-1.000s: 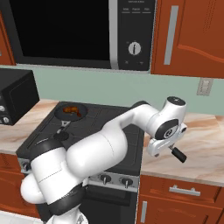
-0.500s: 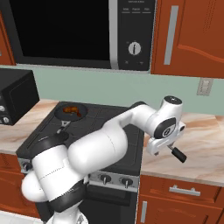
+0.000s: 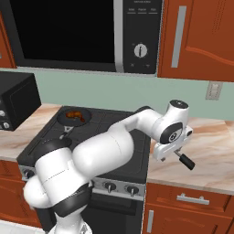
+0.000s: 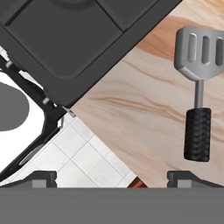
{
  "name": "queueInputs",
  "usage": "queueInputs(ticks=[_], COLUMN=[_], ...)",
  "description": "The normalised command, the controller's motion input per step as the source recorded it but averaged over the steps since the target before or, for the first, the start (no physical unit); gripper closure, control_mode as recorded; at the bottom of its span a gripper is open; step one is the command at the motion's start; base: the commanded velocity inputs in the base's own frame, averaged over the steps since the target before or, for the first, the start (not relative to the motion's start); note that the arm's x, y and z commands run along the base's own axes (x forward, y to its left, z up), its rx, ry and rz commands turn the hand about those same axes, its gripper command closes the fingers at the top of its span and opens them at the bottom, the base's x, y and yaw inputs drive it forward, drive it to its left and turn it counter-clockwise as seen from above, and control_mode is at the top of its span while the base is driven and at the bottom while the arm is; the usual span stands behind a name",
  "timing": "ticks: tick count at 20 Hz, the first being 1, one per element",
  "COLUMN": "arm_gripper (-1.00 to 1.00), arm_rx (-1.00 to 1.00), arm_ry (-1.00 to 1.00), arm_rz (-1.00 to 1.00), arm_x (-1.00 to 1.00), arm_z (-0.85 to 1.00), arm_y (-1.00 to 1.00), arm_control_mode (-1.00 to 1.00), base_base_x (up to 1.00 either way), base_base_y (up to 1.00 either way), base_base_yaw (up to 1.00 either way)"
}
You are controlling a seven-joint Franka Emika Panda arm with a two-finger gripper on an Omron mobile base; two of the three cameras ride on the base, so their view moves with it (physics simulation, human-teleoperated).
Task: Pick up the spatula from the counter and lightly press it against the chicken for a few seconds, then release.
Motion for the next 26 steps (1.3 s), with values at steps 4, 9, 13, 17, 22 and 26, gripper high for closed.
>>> queueInputs(ticks=[4, 9, 13, 17, 22, 26], arm_gripper=[-1.00, -1.00, -1.00, -1.00, -1.00, -1.00], arm_rx=[0.00, 0.00, 0.00, 0.00, 0.00, 0.00], arm_ry=[0.00, 0.00, 0.00, 0.00, 0.00, 0.00], arm_rz=[0.00, 0.00, 0.00, 0.00, 0.00, 0.00], arm_x=[0.05, 0.09, 0.14, 0.15, 0.16, 0.07], arm_z=[-0.05, -0.08, -0.08, -0.06, -0.06, -0.04], arm_y=[-0.07, -0.06, -0.05, -0.08, -0.09, -0.14], arm_control_mode=[-1.00, -1.00, -1.00, -1.00, -1.00, -1.00], base_base_x=[0.00, 0.00, 0.00, 0.00, 0.00, 0.00], base_base_y=[0.00, 0.00, 0.00, 0.00, 0.00, 0.00], base_base_yaw=[0.00, 0.00, 0.00, 0.00, 0.00, 0.00])
